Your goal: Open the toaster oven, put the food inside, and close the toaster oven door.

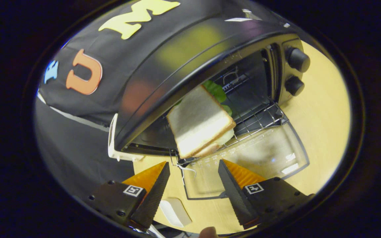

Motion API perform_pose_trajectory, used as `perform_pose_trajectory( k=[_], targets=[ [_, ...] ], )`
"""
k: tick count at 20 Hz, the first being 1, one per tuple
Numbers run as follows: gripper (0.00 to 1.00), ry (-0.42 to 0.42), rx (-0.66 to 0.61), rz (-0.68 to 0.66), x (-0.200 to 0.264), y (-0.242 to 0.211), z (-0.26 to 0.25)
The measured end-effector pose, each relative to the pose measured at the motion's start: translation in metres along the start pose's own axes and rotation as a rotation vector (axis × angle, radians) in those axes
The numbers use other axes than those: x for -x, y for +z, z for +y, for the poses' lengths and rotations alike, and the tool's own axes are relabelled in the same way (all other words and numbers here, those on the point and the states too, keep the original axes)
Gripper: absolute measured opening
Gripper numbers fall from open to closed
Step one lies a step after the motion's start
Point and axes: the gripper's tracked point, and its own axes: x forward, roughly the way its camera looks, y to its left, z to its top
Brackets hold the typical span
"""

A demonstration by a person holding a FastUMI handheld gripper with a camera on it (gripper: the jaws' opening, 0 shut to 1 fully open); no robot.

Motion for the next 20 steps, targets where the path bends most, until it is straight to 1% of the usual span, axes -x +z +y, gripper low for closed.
perform_pose_trajectory(
  k=[2, 4, 8, 11, 13, 15, 17, 20],
  targets=[
    [0.96, -0.029, 0.075, 0.004, 0.013, -0.01, -0.005],
    [0.96, -0.065, 0.151, -0.034, 0.026, -0.01, -0.008],
    [0.96, -0.075, 0.283, -0.101, 0.062, -0.019, 0.001],
    [0.97, -0.098, 0.381, -0.139, 0.085, -0.034, -0.003],
    [0.99, -0.123, 0.408, -0.143, 0.09, -0.048, -0.018],
    [0.99, -0.15, 0.433, -0.116, 0.087, -0.066, -0.037],
    [0.99, -0.172, 0.428, -0.084, 0.077, -0.082, -0.055],
    [1.0, -0.215, 0.414, -0.05, 0.055, -0.094, -0.078]
  ],
)
